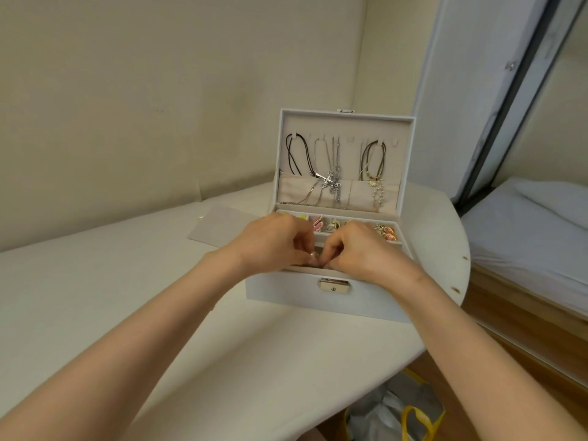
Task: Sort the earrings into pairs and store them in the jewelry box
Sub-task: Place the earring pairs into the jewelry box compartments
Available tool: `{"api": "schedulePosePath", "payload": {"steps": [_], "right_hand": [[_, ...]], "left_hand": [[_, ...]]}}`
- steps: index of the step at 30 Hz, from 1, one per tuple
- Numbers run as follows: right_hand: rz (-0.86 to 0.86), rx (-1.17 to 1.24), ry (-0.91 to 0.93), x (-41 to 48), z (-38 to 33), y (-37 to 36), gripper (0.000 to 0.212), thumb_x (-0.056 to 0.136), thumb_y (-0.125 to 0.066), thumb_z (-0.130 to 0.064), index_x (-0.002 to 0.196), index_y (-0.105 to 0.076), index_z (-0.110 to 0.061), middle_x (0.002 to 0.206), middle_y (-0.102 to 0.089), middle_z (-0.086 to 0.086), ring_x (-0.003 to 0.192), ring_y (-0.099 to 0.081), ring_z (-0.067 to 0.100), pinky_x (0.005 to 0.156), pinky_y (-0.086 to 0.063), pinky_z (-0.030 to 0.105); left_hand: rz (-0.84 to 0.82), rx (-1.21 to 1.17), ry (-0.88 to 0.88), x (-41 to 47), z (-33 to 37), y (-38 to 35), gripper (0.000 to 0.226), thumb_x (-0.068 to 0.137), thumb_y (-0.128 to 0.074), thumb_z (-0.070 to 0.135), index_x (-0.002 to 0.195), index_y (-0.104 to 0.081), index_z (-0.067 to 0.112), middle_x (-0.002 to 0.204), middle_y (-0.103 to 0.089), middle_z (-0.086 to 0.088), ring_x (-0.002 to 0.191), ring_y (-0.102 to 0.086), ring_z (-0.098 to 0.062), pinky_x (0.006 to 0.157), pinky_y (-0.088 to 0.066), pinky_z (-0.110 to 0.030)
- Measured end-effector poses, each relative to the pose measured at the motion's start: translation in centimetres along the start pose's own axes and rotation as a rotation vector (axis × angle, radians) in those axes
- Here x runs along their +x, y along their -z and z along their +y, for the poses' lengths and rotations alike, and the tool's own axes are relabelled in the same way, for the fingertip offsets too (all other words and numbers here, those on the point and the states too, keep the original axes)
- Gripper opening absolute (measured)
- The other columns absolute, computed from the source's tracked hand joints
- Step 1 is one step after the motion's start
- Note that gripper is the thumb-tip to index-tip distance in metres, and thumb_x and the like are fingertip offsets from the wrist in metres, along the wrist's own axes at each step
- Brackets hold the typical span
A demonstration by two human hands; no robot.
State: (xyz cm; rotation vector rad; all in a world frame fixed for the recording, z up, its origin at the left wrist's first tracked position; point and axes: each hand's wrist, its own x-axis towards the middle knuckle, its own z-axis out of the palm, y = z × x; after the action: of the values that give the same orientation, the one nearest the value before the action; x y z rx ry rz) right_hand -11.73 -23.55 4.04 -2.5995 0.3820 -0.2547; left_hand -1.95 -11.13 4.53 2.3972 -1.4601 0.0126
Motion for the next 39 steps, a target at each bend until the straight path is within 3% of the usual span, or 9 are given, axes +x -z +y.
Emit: {"api": "schedulePosePath", "payload": {"steps": [4, 6, 8, 13, 19, 23, 26, 32, 39], "right_hand": [[0.04, 0.186, -0.041, -0.1, 0.6, 0.7, 0.016, 0.068, -0.079, -0.004, 0.074, -0.074, -0.018, 0.059, -0.061, -0.011, 0.056, -0.054, -0.003, 0.056, -0.041, 0.007], [0.111, 0.402, -0.054, -0.2, 0.9, 1.2, 0.016, 0.07, -0.078, -0.004, 0.072, -0.069, -0.017, 0.067, -0.066, -0.002, 0.066, -0.061, 0.008, 0.067, -0.049, 0.018], [0.093, 0.588, -0.066, -0.4, 0.8, 1.4, 0.013, 0.076, -0.074, -0.005, 0.075, -0.065, -0.014, 0.072, -0.068, 0.006, 0.068, -0.064, 0.015, 0.061, -0.051, 0.021], [0.057, 0.688, -0.054, -0.4, 0.1, 1.4, 0.013, 0.075, -0.073, -0.001, 0.079, -0.062, -0.006, 0.059, -0.068, 0.001, 0.059, -0.066, 0.011, 0.057, -0.049, 0.018], [0.016, 0.47, 0.052, -0.1, 0.4, 1.0, 0.02, 0.067, -0.079, 0.002, 0.074, -0.069, -0.015, 0.074, -0.071, 0.006, 0.069, -0.065, 0.013, 0.073, -0.054, 0.03], [0.017, 0.255, 0.168, 0.1, 0.6, 0.1, 0.017, 0.069, -0.078, -0.001, 0.075, -0.076, -0.017, 0.065, -0.066, -0.014, 0.063, -0.061, -0.004, 0.062, -0.045, 0.007], [0.041, 0.125, 0.309, 0.3, 0.7, -0.2, 0.017, 0.07, -0.075, 0.002, 0.077, -0.077, -0.013, 0.066, -0.06, -0.017, 0.067, -0.057, -0.006, 0.061, -0.039, 0.004], [0.038, -0.034, 0.531, 0.8, 1.3, -1.2, 0.034, 0.07, -0.055, 0.019, 0.075, -0.076, -0.007, 0.078, -0.06, -0.005, 0.072, -0.062, 0.011, 0.069, -0.053, 0.027], [0.118, 0.19, 0.4, 0.4, 1.5, -0.3, 0.026, 0.071, -0.065, 0.015, 0.076, -0.076, -0.007, 0.074, -0.059, -0.009, 0.075, -0.058, 0.004, 0.066, -0.043, 0.006]], "left_hand": [[-0.054, -0.014, 0.015, 0.5, -0.1, 0.1, 0.016, 0.077, -0.071, 0.037, 0.082, -0.059, 0.027, 0.066, -0.048, 0.018, 0.071, -0.047, -0.007, 0.066, -0.035, -0.022], [-0.01, -0.03, 0.018, 0.6, 0.0, 0.2, 0.018, 0.076, -0.071, 0.04, 0.082, -0.059, 0.027, 0.066, -0.048, 0.018, 0.067, -0.045, -0.004, 0.065, -0.035, -0.022], [0.077, -0.033, -0.008, 0.6, 0.3, 0.3, 0.021, 0.075, -0.071, 0.042, 0.08, -0.057, 0.027, 0.068, -0.049, 0.017, 0.063, -0.045, -0.001, 0.061, -0.034, -0.023], [0.216, 0.008, -0.078, 0.2, 1.0, 0.2, 0.031, 0.072, -0.071, 0.047, 0.074, -0.047, 0.028, 0.078, -0.053, 0.014, 0.059, -0.04, 0.003, 0.061, -0.031, -0.024], [0.237, -0.115, -0.011, -1.2, -0.6, 1.6, 0.023, 0.074, -0.07, 0.042, 0.089, -0.059, 0.029, 0.074, -0.056, 0.019, 0.063, -0.048, 0.0, 0.061, -0.037, -0.024], [0.308, -0.203, 0.038, -2.3, -2.0, 2.2, 0.01, 0.082, -0.065, 0.033, 0.089, -0.062, 0.026, 0.074, -0.061, 0.011, 0.068, -0.052, -0.01, 0.063, -0.039, -0.023], [0.32, -0.229, 0.055, -2.4, -2.5, 2.1, 0.004, 0.083, -0.064, 0.031, 0.083, -0.063, 0.027, 0.071, -0.062, 0.009, 0.069, -0.053, -0.01, 0.058, -0.037, -0.017], [0.314, -0.216, 0.071, -2.3, -2.8, 1.9, 0.005, 0.083, -0.064, 0.028, 0.078, -0.063, 0.029, 0.073, -0.064, 0.009, 0.071, -0.052, -0.007, 0.057, -0.036, -0.017], [0.323, -0.243, 0.076, -2.9, -2.4, 2.5, 0.007, 0.083, -0.063, 0.025, 0.076, -0.063, 0.027, 0.07, -0.061, 0.02, 0.057, -0.048, -0.003, 0.052, -0.035, -0.012]]}}
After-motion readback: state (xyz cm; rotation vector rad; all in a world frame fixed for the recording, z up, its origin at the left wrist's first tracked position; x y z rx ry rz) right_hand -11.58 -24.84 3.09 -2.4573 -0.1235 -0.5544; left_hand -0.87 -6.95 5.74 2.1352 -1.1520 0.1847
